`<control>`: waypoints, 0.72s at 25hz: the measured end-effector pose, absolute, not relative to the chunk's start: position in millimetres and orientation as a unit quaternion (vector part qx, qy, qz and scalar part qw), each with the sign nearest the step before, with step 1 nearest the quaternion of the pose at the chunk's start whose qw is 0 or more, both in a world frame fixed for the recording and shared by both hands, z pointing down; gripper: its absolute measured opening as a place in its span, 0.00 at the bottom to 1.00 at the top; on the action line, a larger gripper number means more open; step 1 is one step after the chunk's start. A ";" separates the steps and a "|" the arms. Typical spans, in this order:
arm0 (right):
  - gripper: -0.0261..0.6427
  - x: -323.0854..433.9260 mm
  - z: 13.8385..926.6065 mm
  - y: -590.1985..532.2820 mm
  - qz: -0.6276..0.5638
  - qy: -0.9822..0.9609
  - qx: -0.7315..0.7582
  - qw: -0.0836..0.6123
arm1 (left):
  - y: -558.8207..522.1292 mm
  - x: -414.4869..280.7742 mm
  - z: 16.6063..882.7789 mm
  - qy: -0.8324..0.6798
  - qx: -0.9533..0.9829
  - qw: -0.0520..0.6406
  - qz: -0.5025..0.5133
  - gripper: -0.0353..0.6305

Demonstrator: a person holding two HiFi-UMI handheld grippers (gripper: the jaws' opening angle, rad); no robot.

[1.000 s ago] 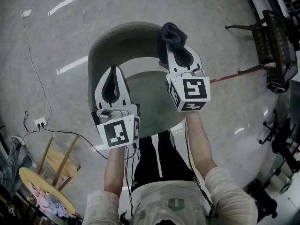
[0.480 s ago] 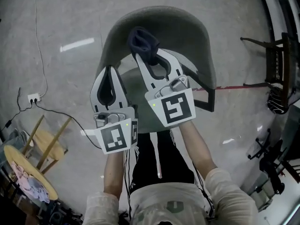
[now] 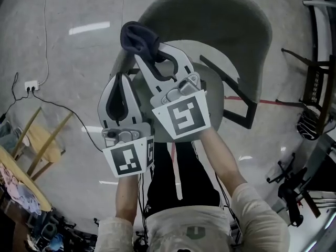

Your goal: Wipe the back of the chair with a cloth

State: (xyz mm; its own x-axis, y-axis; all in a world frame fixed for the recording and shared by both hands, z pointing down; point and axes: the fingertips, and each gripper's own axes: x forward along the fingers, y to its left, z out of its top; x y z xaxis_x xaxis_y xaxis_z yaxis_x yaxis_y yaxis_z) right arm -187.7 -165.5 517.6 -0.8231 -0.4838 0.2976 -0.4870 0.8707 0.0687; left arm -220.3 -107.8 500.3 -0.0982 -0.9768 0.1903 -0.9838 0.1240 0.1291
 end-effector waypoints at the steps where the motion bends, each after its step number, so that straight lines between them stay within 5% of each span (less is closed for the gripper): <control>1: 0.12 -187.8 518.1 -169.6 0.007 -0.954 0.259 0.151 | -107.3 -220.6 502.1 -0.742 0.660 0.116 0.015 0.08; 18: 0.12 -103.3 519.4 -241.5 0.049 -0.909 0.398 0.112 | -133.8 -176.8 510.7 -0.706 0.699 0.115 0.012 0.08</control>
State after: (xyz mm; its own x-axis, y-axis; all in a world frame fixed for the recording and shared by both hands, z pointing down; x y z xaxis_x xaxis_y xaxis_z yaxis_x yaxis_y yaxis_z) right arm -103.3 -241.5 519.4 -0.6579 -0.7126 0.2438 -0.7348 0.6783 -0.0005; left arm -176.8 -133.8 510.7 0.0038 -0.9839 0.1785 -0.9894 0.0223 0.1437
